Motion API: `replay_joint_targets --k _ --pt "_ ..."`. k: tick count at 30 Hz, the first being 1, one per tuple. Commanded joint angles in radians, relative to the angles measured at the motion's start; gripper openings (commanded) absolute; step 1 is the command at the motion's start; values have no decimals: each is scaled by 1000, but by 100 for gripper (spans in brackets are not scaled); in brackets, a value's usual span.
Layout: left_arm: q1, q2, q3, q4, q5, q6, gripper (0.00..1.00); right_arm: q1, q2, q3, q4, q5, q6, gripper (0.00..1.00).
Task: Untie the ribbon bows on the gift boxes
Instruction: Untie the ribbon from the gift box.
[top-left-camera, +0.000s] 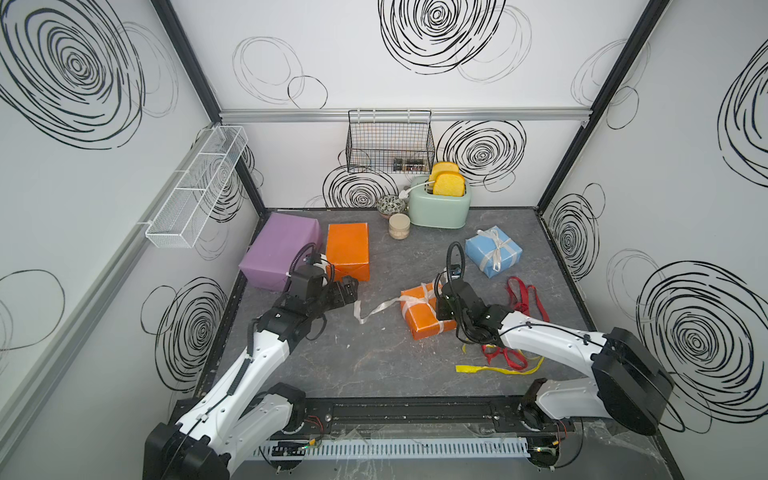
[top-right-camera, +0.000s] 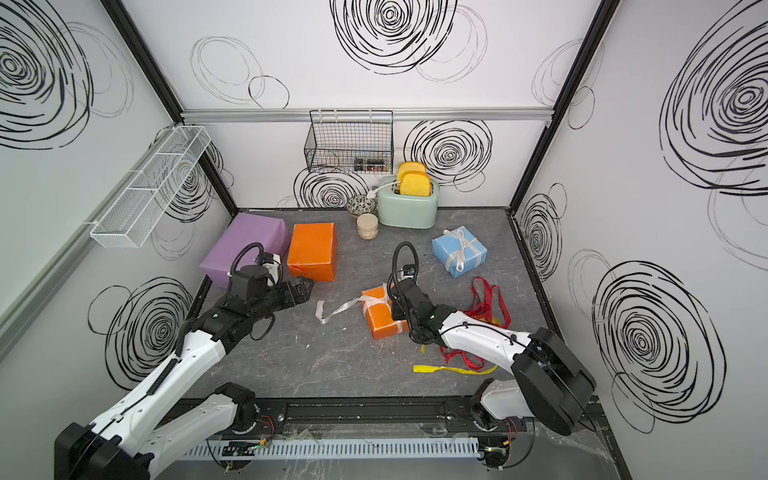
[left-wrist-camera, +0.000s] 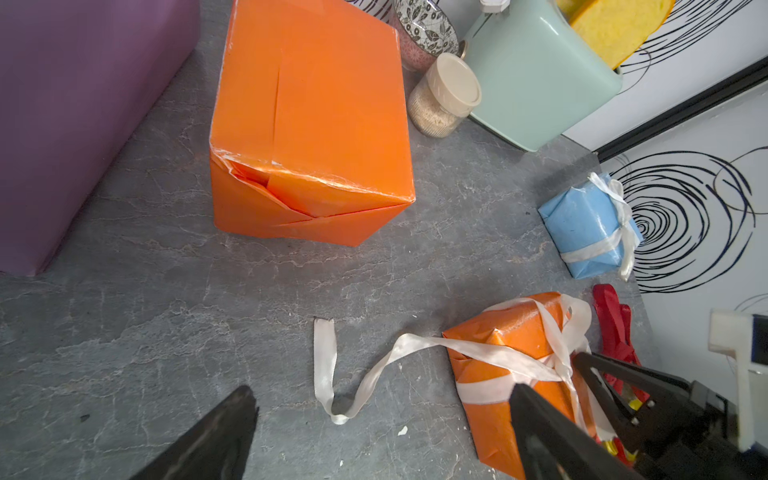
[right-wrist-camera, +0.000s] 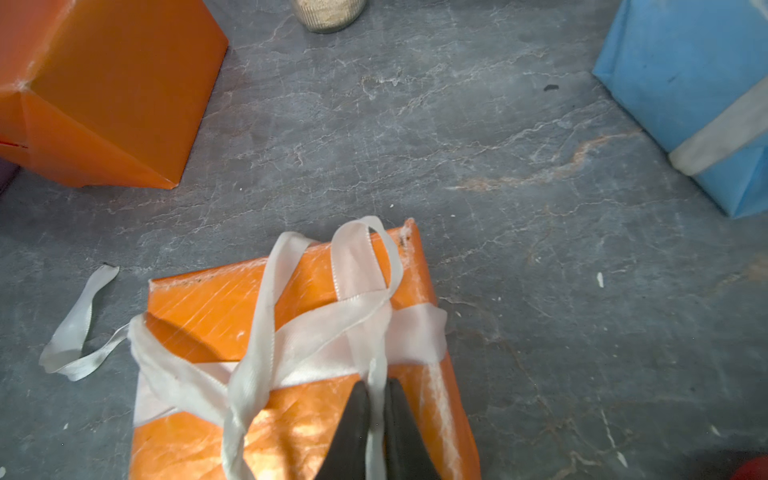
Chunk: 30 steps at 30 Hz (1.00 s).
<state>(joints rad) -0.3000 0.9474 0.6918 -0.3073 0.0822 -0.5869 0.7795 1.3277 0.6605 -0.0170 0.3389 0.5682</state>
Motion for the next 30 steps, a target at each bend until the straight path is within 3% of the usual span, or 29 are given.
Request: replay_joint_targets --k 1,11,15,20,26,30 --pt "7 -18 -14 48 11 10 98 -44 -68 -29 -1 -14 41 11" --pt "6 -16 -20 58 31 9 98 -344 -230 -197 89 -287 152 10" --pt "0 -20 -29 76 54 12 98 -433 -273 -216 92 -382 156 37" --pt "-10 -18 -31 79 54 6 98 -392 -358 -198 69 -343 105 58" --pt "-15 -16 -35 88 74 2 98 -292 -458 -134 6 -296 24 59" --pt "-16 -21 -40 93 89 -1 98 -154 -407 -44 -57 -276 -58 59"
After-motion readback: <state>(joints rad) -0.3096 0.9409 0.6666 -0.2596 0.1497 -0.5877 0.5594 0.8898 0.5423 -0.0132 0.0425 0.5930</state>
